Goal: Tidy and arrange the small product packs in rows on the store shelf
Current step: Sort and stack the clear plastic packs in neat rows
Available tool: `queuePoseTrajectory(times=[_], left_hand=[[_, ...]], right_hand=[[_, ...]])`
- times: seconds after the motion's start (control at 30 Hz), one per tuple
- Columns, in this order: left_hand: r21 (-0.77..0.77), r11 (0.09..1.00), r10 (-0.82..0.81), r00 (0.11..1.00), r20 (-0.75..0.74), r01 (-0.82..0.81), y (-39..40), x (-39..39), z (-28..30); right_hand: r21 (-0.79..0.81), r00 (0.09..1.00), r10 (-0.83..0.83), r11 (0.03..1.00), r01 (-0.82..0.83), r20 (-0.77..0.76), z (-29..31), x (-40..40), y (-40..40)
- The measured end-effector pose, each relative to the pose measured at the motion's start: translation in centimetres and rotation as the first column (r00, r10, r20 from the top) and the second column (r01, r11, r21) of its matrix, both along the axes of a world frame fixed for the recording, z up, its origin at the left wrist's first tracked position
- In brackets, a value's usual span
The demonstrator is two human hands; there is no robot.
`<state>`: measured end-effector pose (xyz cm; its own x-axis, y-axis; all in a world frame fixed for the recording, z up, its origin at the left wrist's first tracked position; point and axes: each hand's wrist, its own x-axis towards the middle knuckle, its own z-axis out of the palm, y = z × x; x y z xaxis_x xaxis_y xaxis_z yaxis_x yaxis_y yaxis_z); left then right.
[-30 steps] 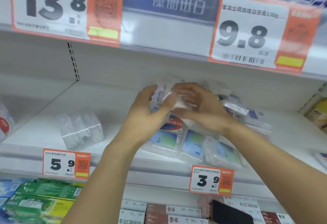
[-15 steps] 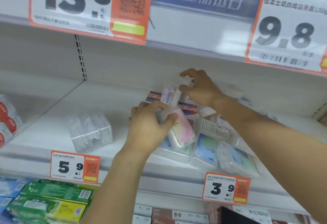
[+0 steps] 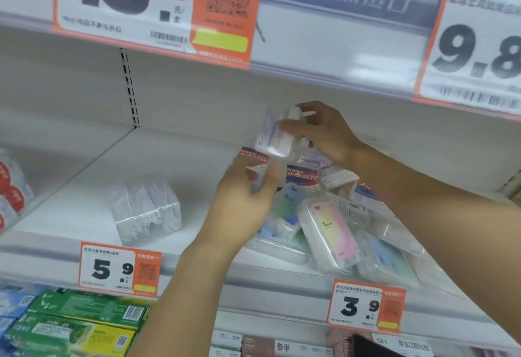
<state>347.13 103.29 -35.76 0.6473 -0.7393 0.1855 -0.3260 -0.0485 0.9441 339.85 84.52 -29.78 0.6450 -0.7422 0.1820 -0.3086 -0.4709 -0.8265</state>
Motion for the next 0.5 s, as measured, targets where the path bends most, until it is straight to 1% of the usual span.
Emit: queuePoseTrajectory(times=[0.03,0.07,0.1,0.17,0.2,0.23,0.27,0.3,0.33,0.37,0.4,0.43,0.47,0.5], left_hand=[[-0.046,0.995,0.089,0.996,-0.008,-0.089,0.2,0.4,0.3],[-0.079,0.985,0.152,0.987,-0.041,-0.155,0.4,0.7,0.6],[-0.090,0.980,0.169,0.980,-0.109,-0.179,0.7,1.1,0.9],[-0.130,0.981,0.098,0.949,-0.300,-0.142,1.2,1.6,1.5],[-0.166,0.979,0.051,0.931,-0.361,-0.118,1.4,1.8,1.7],[-0.212,0.970,0.028,0.923,-0.383,-0.117,1.7,2.0,1.7],[-0.254,0.956,0.039,0.920,-0.391,-0.148,2.0,2.4,1.8],[-0.287,0.938,0.069,0.917,-0.393,-0.194,2.4,2.8,1.9],[-0.305,0.922,0.108,0.915,-0.388,-0.239,3.0,3.2,2.1],[-0.306,0.912,0.161,0.923,-0.350,-0.275,3.6,3.9,2.3],[-0.300,0.907,0.214,0.936,-0.278,-0.296,4.3,4.5,2.6],[-0.280,0.907,0.271,0.945,-0.185,-0.315,5.0,5.1,2.9],[-0.260,0.906,0.320,0.943,-0.096,-0.334,5.8,5.8,3.1],[-0.239,0.907,0.354,0.935,-0.010,-0.346,6.5,6.5,3.1]], right_hand=[[0.102,0.998,0.009,0.995,-0.015,0.055,0.4,-0.1,0.7],[0.184,0.994,0.045,0.981,-0.063,0.103,0.9,-0.1,1.5],[0.243,0.985,0.099,0.961,-0.132,0.140,1.1,-0.1,2.3],[0.351,0.954,0.218,0.894,-0.280,0.206,1.4,0.4,4.0],[0.413,0.936,0.271,0.843,-0.344,0.226,1.4,0.5,4.8],[0.472,0.915,0.324,0.785,-0.402,0.240,1.5,0.5,5.4],[0.512,0.891,0.378,0.730,-0.454,0.251,1.6,0.5,5.6],[0.536,0.875,0.417,0.694,-0.481,0.246,1.8,0.6,5.6],[0.550,0.881,0.419,0.693,-0.466,0.219,2.0,0.7,5.4],[0.539,0.910,0.380,0.737,-0.407,0.168,2.0,0.9,4.9],[0.476,0.947,0.311,0.822,-0.313,0.085,1.8,1.3,4.3],[0.340,0.975,0.223,0.918,-0.204,-0.019,1.4,1.8,3.5],[0.162,0.981,0.147,0.979,-0.126,-0.126,0.9,2.4,2.9],[0.011,0.970,0.105,0.994,-0.105,-0.221,0.5,3.1,2.5]])
